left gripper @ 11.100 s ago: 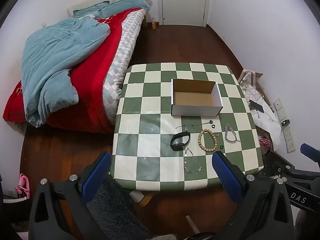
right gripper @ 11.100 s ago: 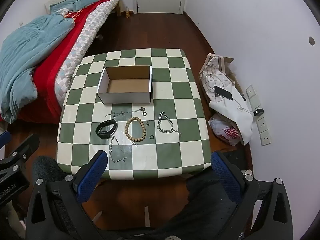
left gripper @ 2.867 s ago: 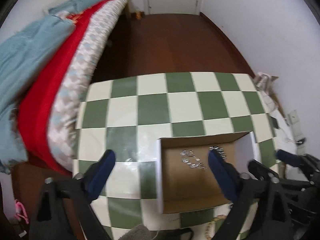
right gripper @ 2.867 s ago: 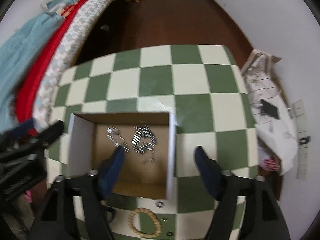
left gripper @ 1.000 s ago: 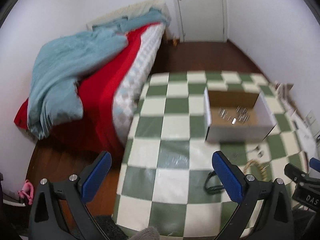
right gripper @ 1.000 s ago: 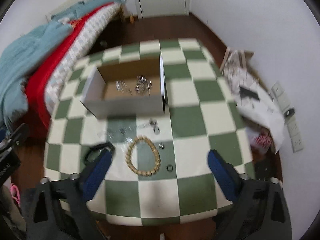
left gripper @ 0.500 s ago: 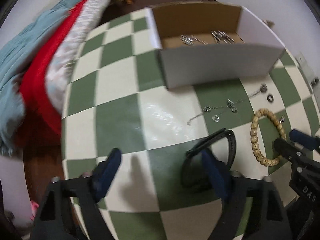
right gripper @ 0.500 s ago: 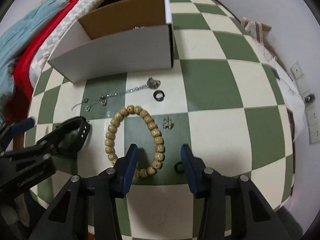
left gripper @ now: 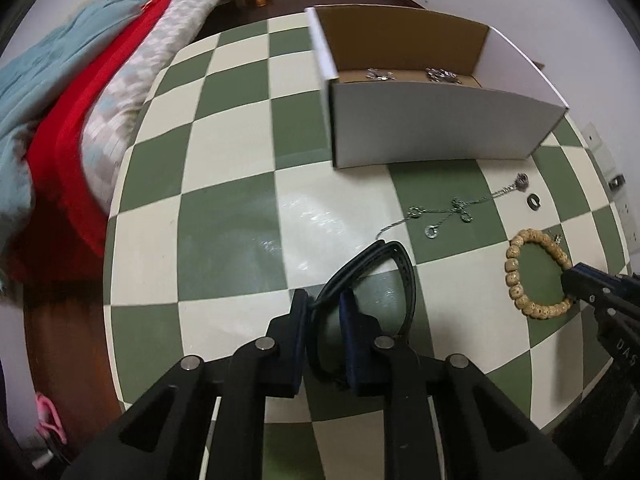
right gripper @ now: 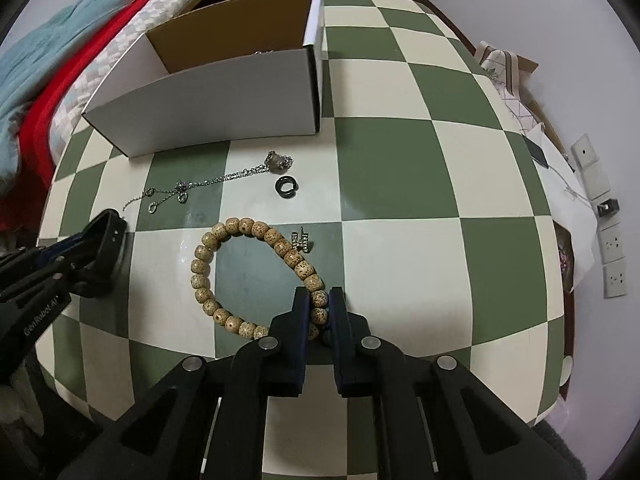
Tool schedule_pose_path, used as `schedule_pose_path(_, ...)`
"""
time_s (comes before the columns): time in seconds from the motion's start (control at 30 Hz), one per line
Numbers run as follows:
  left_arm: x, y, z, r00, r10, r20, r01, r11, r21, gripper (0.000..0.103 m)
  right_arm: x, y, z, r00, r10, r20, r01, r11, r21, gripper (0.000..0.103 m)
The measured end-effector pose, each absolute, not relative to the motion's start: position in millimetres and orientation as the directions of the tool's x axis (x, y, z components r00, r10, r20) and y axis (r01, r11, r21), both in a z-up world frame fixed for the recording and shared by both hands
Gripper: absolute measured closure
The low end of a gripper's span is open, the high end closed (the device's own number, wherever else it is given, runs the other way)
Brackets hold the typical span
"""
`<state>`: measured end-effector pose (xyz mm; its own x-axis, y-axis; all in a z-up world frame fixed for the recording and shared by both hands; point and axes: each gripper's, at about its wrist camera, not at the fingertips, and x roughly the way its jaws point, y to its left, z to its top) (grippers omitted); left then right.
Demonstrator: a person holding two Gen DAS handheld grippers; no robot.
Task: Organize jewelry
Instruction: 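Grasp the black watch band with the left tool while the right tool grasps the wooden bead bracelet, then lower the watch band and bead bracelet into the white box and open both tools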
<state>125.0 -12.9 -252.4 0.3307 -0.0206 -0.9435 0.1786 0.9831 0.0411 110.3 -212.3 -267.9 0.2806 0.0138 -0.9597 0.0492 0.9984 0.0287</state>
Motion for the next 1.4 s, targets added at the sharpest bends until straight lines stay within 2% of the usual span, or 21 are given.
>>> schedule_pose_path(0.13,123,-16,-251,0.349,-0.007,-0.937,0.171,0.984,0.056,0.091,112,-200,-268,0.297,-0.04,-0.954,0.017,0.999,-0.037,0.09)
schedule_pose_path(0.17,122,-18,-250,0.357,0.002,-0.934,0.168,0.984,0.066,0.092,112,-199,-268,0.303,-0.045,-0.952,0.018,0.999,-0.041,0.093)
schedule_pose_path(0.33,112,-21,-241,0.377,-0.007,-0.926,0.151,0.987,0.053,0.097,108,-195,-262,0.335,-0.03,-0.942,0.03,0.999,-0.021,0.093)
schedule_pose_path(0.7,98,-30,-188,0.461,-0.061,-0.886,0.147,0.989,0.008,0.097,107,-187,-186,0.49,0.007,-0.872,0.014,1.0,0.016,0.093)
schedule_pose_path(1.13,130,-25,-113,0.556,-0.126,-0.822,0.136,0.989,-0.059,0.097,125,-182,-109,0.596,0.054,-0.801,-0.025,0.999,0.049,0.093)
schedule_pose_path(1.4,179,-33,-113,0.513,-0.171,-0.842,0.169,0.981,-0.096,0.097,166,-187,-89,0.603,0.108,-0.79,-0.047,0.994,0.1,0.093)
